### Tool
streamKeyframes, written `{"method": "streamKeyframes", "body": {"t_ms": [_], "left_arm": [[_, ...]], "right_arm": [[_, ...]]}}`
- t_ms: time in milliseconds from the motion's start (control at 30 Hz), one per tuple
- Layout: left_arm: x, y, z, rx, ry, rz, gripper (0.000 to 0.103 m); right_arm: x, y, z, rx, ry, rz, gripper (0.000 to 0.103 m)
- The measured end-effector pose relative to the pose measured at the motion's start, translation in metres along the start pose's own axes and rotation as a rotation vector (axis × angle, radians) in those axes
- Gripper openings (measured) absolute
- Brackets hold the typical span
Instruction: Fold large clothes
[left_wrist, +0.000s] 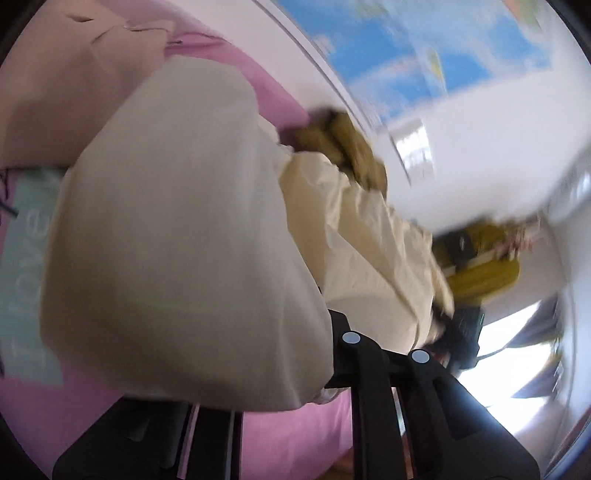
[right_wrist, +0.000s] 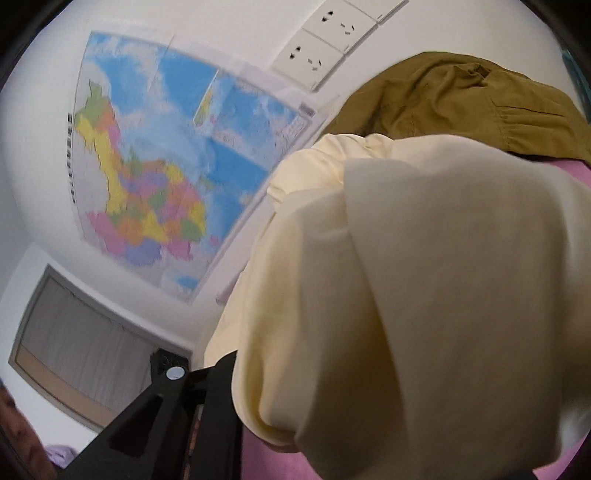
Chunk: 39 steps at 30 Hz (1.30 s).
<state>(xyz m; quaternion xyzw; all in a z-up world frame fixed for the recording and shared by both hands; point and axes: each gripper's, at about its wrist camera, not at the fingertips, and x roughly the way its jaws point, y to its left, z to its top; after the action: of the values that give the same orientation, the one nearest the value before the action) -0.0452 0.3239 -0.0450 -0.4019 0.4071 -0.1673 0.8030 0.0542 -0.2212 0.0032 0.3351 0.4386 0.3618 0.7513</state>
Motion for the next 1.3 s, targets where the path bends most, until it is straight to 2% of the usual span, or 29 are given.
{"method": "streamKeyframes", "body": {"t_ms": [33, 100, 167, 200, 233, 333, 433, 500, 567, 600, 633, 700, 767, 800, 867, 900, 933, 967, 1033, 1133, 1167, 1200, 1233, 1267, 1300], "left_arm": [[0.006, 0.002, -0.011, 0.021, 0.028, 0.057, 0.023], [0.018, 0.011, -0.025, 0.042, 0.079, 0.16, 0.042], [0.016, 0.018, -0.037, 0.027, 0.072, 0.18, 0.052], [0.01, 0.017, -0.042, 0.048, 0.051, 0.179, 0.056], [0.004, 0.013, -0.046, 0.079, 0.034, 0.196, 0.056], [-0.024, -0.012, -0.063, 0.252, -0.058, 0.297, 0.055], [-0.052, -0.037, -0.08, 0.39, -0.14, 0.364, 0.055], [-0.062, -0.049, -0.08, 0.435, -0.17, 0.37, 0.055], [-0.055, -0.064, -0.066, 0.471, -0.192, 0.359, 0.057], [-0.055, -0.068, -0.061, 0.486, -0.195, 0.344, 0.065], [-0.06, -0.068, -0.059, 0.5, -0.203, 0.35, 0.068], [-0.038, -0.078, -0.052, 0.547, -0.203, 0.426, 0.074], [-0.024, -0.082, -0.053, 0.591, -0.187, 0.489, 0.079], [-0.016, -0.082, -0.051, 0.608, -0.176, 0.518, 0.081], [0.004, -0.076, -0.047, 0.617, -0.152, 0.586, 0.079], [0.004, -0.069, -0.044, 0.613, -0.145, 0.603, 0.074], [0.008, -0.064, -0.039, 0.597, -0.134, 0.614, 0.071], [0.008, -0.056, -0.036, 0.579, -0.126, 0.619, 0.062], [0.007, -0.045, -0.022, 0.509, -0.108, 0.584, 0.059], [0.011, -0.04, -0.012, 0.485, -0.108, 0.592, 0.058], [0.013, -0.039, -0.011, 0.484, -0.104, 0.599, 0.059], [0.016, -0.038, -0.009, 0.48, -0.103, 0.612, 0.06], [0.019, -0.037, -0.008, 0.471, -0.098, 0.625, 0.06], [0.02, -0.037, -0.009, 0.468, -0.094, 0.632, 0.06], [0.021, -0.038, -0.009, 0.473, -0.092, 0.641, 0.06]], "right_arm": [[0.002, -0.004, -0.003, -0.008, 0.029, -0.044, 0.026], [0.011, -0.021, -0.01, 0.006, 0.094, -0.167, 0.036], [0.018, -0.039, -0.019, 0.033, 0.146, -0.265, 0.05], [0.015, -0.046, -0.026, 0.036, 0.146, -0.27, 0.06], [0.012, -0.047, -0.029, 0.037, 0.147, -0.274, 0.07], [-0.014, -0.041, -0.041, -0.003, 0.132, -0.29, 0.082], [-0.038, -0.022, -0.055, -0.105, 0.152, -0.31, 0.083], [-0.049, 0.001, -0.065, -0.218, 0.156, -0.315, 0.083], [-0.053, 0.023, -0.072, -0.321, 0.143, -0.307, 0.082], [-0.056, 0.035, -0.076, -0.384, 0.112, -0.296, 0.082], [-0.058, 0.044, -0.078, -0.441, 0.059, -0.291, 0.082], [-0.048, 0.049, -0.074, -0.519, -0.01, -0.408, 0.082], [-0.035, 0.04, -0.073, -0.597, -0.017, -0.542, 0.081], [-0.023, 0.033, -0.069, -0.621, -0.005, -0.587, 0.077], [-0.002, 0.013, -0.057, -0.614, 0.031, -0.64, 0.052], [0.003, 0.007, -0.052, -0.607, 0.047, -0.642, 0.036], [0.006, 0.002, -0.045, -0.599, 0.064, -0.603, 0.02], [0.004, 0.0, -0.037, -0.592, 0.051, -0.573, 0.015], [0.003, 0.007, -0.02, -0.59, 0.019, -0.56, 0.006], [0.001, 0.016, 0.006, -0.563, -0.054, -0.529, 0.005], [0.009, 0.013, 0.012, -0.551, -0.048, -0.543, 0.005], [0.019, 0.008, 0.013, -0.561, -0.019, -0.575, 0.006], [0.034, -0.001, 0.014, -0.564, 0.034, -0.618, 0.012], [0.043, -0.011, 0.015, -0.549, 0.081, -0.631, 0.015], [0.043, -0.015, 0.014, -0.541, 0.089, -0.627, 0.018]]}}
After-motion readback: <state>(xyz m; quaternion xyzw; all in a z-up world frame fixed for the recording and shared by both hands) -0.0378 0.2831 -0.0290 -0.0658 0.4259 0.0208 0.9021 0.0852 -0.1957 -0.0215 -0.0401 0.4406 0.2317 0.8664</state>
